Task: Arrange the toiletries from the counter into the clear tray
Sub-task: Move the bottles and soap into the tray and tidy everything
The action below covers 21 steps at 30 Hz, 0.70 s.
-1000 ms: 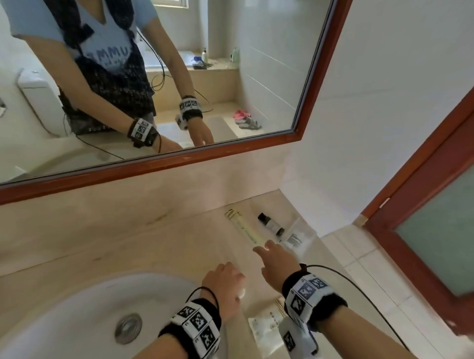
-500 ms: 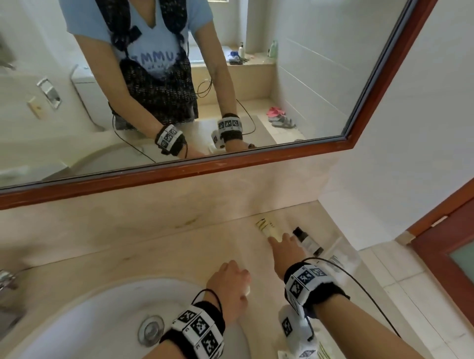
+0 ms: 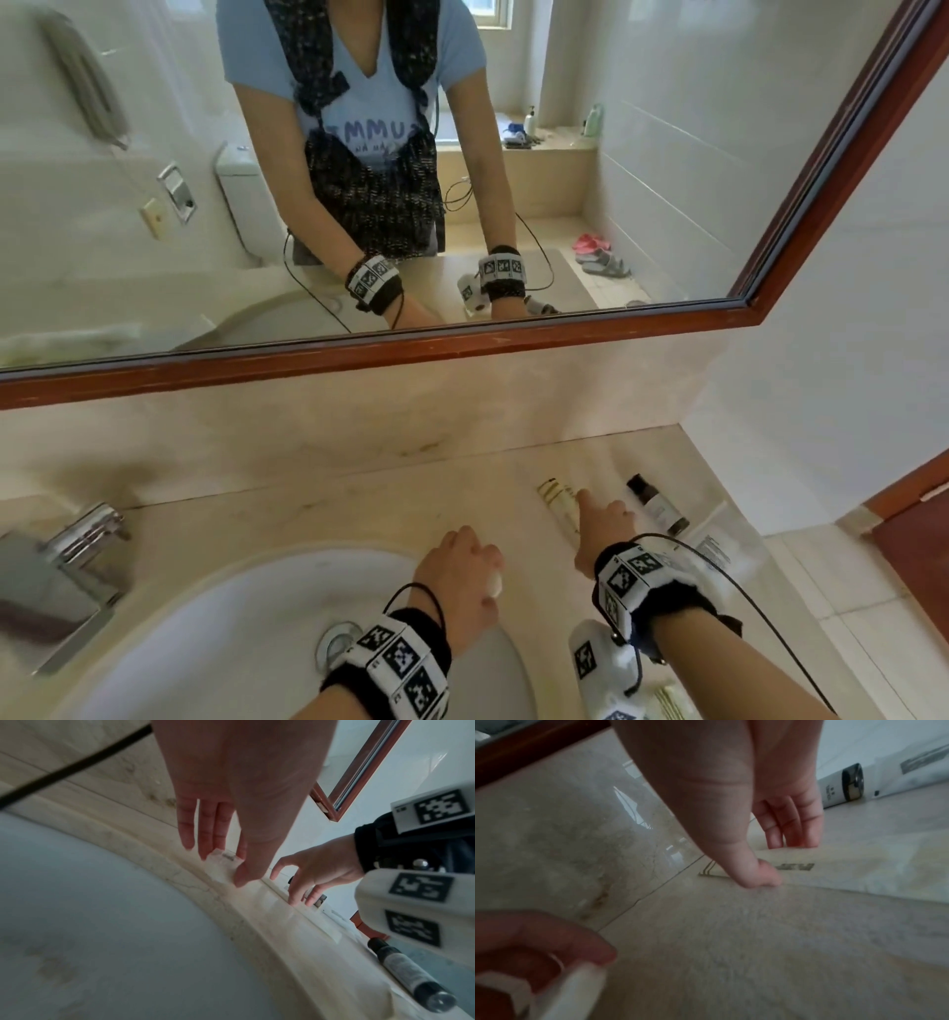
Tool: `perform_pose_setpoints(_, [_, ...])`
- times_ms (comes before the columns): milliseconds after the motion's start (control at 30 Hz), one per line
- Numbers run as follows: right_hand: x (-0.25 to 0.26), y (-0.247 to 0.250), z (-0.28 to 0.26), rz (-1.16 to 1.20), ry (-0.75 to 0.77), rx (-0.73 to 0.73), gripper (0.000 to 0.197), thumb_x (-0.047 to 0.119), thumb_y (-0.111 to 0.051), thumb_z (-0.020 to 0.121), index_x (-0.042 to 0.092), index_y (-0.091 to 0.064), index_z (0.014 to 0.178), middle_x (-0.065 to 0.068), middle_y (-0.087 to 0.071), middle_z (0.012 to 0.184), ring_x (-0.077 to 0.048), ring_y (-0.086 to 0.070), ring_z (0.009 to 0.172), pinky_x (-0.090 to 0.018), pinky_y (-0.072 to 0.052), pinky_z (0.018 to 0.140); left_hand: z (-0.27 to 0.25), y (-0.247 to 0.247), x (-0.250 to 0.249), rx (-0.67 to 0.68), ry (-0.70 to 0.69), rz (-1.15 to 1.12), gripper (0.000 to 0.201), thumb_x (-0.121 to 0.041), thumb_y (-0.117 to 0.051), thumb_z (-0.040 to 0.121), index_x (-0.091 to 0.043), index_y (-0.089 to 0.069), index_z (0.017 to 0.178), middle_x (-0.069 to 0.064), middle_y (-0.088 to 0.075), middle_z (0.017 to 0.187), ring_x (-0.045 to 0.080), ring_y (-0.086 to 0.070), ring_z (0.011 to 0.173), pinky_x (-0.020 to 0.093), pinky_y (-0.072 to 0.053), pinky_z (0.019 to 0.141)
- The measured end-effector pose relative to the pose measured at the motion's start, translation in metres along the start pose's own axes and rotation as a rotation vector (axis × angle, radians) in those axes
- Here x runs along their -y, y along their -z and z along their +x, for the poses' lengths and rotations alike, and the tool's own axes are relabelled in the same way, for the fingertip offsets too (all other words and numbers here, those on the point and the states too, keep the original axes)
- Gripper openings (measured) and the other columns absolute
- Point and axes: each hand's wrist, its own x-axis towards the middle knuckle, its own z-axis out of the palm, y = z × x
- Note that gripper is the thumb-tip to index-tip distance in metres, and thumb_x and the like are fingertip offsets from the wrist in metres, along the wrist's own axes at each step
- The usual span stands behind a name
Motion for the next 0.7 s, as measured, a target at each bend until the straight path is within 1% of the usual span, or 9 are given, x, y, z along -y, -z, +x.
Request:
perform_pose_setpoints(100, [0.013, -0.002, -0.013, -0.043, 0.04, 0.012, 0.066, 0.008, -0.062, 0.083, 0.02, -0.025, 0.136, -0.016, -0.039, 0.13, -0.03, -0.041, 0.12, -0.034, -0.047, 0.095, -0.012, 0.007, 0.009, -0.03, 0.029, -0.011, 0.038, -0.024, -0.051, 0.087, -0.021, -0.047, 0.124, 0.005, -0.041, 0.127, 0.022, -0.042, 0.117, 0.034, -0.043, 0.097])
perform_pose_setpoints(200, [0.028, 0.002, -0.029, -0.09, 0.121, 0.01, 0.065, 0.005, -0.061, 0.082, 0.021, -0.026, 0.135, -0.015, -0.037, 0.13, -0.03, -0.04, 0.121, -0.039, -0.046, 0.097, -0.028, 0.013, 0.021, -0.055, 0.069, -0.006, 0.039, -0.024, -0.051, 0.087, -0.022, -0.046, 0.125, 0.004, -0.04, 0.128, 0.021, -0.041, 0.119, 0.033, -0.043, 0.098])
perform_pose_setpoints(267, [0.04, 0.006, -0.041, -0.119, 0.2, 0.012, 0.066, 0.004, -0.061, 0.081, 0.02, -0.026, 0.135, -0.015, -0.037, 0.13, -0.031, -0.04, 0.121, -0.041, -0.047, 0.097, -0.043, 0.015, 0.029, -0.06, 0.102, -0.002, 0.039, -0.024, -0.051, 0.087, -0.021, -0.046, 0.126, 0.005, -0.04, 0.129, 0.022, -0.041, 0.12, 0.033, -0.043, 0.098])
perform_pose_setpoints(367, [0.065, 0.008, -0.061, -0.182, 0.343, 0.037, 0.072, 0.005, -0.063, 0.079, 0.021, -0.024, 0.137, -0.016, -0.036, 0.132, -0.032, -0.039, 0.122, -0.041, -0.048, 0.095, -0.068, 0.014, 0.045, -0.057, 0.168, -0.003, 0.04, -0.023, -0.05, 0.088, -0.022, -0.045, 0.128, 0.005, -0.039, 0.131, 0.022, -0.04, 0.122, 0.033, -0.042, 0.099])
perform_pose_setpoints(500, [0.104, 0.0, -0.095, -0.321, 0.544, 0.065, 0.075, 0.005, -0.063, 0.079, 0.022, -0.022, 0.139, -0.017, -0.034, 0.135, -0.035, -0.036, 0.125, -0.043, -0.046, 0.096, -0.104, 0.005, 0.07, -0.044, 0.26, -0.022, 0.04, -0.025, -0.051, 0.087, -0.022, -0.046, 0.126, 0.005, -0.04, 0.13, 0.024, -0.04, 0.122, 0.035, -0.043, 0.099])
perform_pose_setpoints(600, [0.134, -0.01, -0.12, -0.417, 0.679, 0.083, 0.074, 0.006, -0.063, 0.08, 0.022, -0.021, 0.14, -0.019, -0.033, 0.136, -0.038, -0.035, 0.125, -0.047, -0.045, 0.096, -0.135, 0.002, 0.092, -0.056, 0.329, -0.018, 0.038, -0.028, -0.051, 0.088, -0.02, -0.048, 0.126, 0.007, -0.042, 0.128, 0.026, -0.042, 0.122, 0.036, -0.043, 0.097])
perform_pose_setpoints(700, [0.168, -0.02, -0.145, -0.451, 0.791, 0.081, 0.072, 0.01, -0.064, 0.082, 0.02, -0.022, 0.14, -0.02, -0.033, 0.137, -0.038, -0.034, 0.126, -0.047, -0.044, 0.096, -0.172, 0.0, 0.119, -0.055, 0.41, -0.023, 0.044, -0.023, -0.053, 0.086, -0.02, -0.044, 0.129, 0.008, -0.04, 0.131, 0.026, -0.04, 0.123, 0.035, -0.041, 0.099])
